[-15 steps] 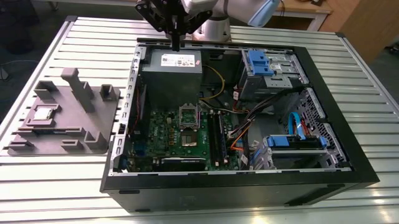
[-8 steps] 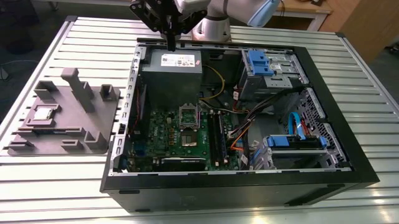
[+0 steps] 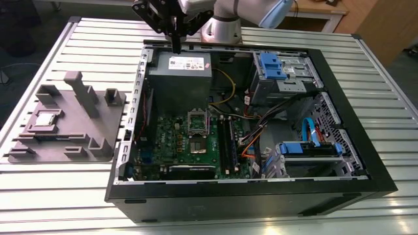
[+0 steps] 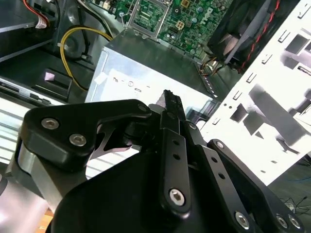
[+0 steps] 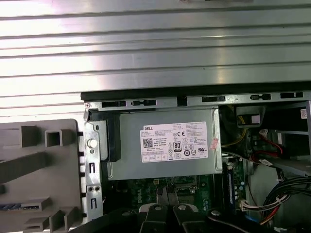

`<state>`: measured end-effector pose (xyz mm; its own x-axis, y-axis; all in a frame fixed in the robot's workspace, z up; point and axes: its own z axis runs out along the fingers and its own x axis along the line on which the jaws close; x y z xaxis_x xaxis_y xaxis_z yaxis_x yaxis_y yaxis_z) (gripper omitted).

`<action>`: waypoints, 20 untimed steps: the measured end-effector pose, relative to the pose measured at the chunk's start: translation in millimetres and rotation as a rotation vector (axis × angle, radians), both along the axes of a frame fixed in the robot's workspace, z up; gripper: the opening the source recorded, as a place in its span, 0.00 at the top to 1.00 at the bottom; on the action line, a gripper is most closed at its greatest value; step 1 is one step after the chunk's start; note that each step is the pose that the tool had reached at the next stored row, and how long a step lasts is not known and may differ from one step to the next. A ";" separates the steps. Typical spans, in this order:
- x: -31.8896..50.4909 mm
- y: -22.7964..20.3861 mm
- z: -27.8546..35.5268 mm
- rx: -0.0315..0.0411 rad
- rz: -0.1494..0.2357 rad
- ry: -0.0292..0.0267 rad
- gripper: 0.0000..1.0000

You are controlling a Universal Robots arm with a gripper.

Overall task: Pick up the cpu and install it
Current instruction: 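Reach for the cpu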

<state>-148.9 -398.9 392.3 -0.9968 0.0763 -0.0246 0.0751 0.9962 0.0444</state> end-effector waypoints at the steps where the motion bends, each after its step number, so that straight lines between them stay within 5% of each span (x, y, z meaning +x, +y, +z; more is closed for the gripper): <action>1: -2.0 0.0 -0.1 -0.0001 0.000 -0.0001 0.90; 20: -44.9 0.0 -2.2 0.0000 0.000 -0.0025 0.90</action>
<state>-193.8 -398.9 390.1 -0.9967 0.0763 -0.0271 0.0750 0.9962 0.0446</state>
